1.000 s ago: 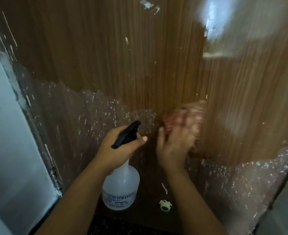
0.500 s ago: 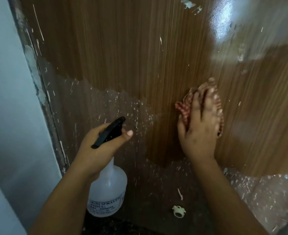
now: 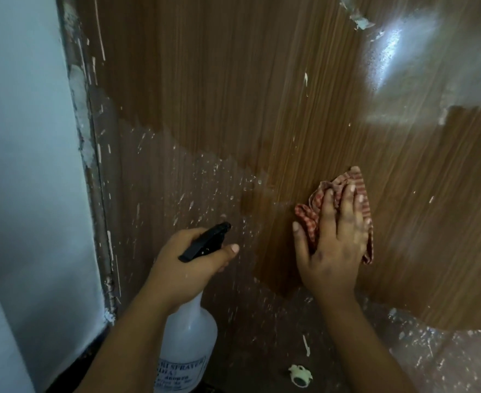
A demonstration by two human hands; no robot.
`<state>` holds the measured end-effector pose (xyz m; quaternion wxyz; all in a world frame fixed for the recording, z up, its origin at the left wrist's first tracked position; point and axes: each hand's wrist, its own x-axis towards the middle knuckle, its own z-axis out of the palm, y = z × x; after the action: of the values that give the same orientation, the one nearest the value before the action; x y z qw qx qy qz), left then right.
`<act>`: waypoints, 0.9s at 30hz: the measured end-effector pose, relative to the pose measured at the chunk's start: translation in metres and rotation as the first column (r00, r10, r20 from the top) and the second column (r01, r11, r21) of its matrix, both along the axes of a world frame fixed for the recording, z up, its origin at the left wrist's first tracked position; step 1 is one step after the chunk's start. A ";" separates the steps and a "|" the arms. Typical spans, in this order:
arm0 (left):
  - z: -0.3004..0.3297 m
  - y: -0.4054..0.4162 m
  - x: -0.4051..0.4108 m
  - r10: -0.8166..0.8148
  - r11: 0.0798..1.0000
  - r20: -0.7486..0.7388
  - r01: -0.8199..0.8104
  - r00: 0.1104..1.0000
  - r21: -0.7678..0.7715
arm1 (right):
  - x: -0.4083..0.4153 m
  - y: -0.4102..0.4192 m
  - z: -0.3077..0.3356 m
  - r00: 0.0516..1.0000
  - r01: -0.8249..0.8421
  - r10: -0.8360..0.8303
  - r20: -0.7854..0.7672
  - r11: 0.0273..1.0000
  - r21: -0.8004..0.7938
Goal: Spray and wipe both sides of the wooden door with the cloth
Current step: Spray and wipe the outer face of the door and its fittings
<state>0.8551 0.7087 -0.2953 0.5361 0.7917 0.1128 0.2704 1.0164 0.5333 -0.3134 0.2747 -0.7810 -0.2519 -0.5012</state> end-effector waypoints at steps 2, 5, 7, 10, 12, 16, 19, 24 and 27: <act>0.001 0.001 -0.001 -0.003 1.000 0.019 0.002 1.000 0.022 | 0.000 0.009 -0.016 0.998 -0.031 0.037 0.047 0.991 -0.127; 0.003 0.004 -0.003 -0.024 1.000 0.071 0.025 0.997 -0.012 | 0.000 0.031 -0.049 0.985 -0.063 0.131 0.115 0.882 -0.467; 0.006 0.005 -0.003 -0.037 0.999 0.098 0.039 0.995 -0.023 | -0.005 0.047 -0.057 0.969 -0.056 0.207 0.137 0.721 -0.691; 0.010 0.008 -0.006 -0.009 0.999 0.115 0.014 0.993 -0.041 | 0.000 0.060 -0.032 0.917 -0.017 0.352 0.187 0.503 -0.864; 0.012 0.014 -0.009 0.003 0.998 0.125 0.004 0.992 -0.061 | 0.005 0.060 0.007 0.907 0.009 0.358 0.223 0.513 -0.859; 0.007 0.029 -0.013 0.022 0.999 0.130 -0.016 0.991 -0.043 | 0.015 0.051 0.112 0.921 0.094 0.136 0.365 0.831 -0.548; 0.003 0.039 -0.017 0.053 0.998 0.151 -0.050 0.987 -0.025 | 0.011 0.054 0.146 0.944 0.047 0.054 0.324 0.954 -0.295; 0.005 0.063 -0.024 0.115 0.991 0.168 -0.101 0.979 -0.087 | 0.006 0.075 0.049 0.915 0.059 0.309 0.260 0.534 -0.843; 0.008 0.072 -0.034 0.203 0.972 0.183 -0.176 0.962 -0.154 | 0.001 0.086 0.016 0.836 0.133 0.543 0.076 -0.065 -0.989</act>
<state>0.8207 0.7810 -0.2869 0.5688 0.7080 0.1527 0.3897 1.0172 0.6195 -0.2970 -0.3595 -0.5372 -0.7085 -0.2833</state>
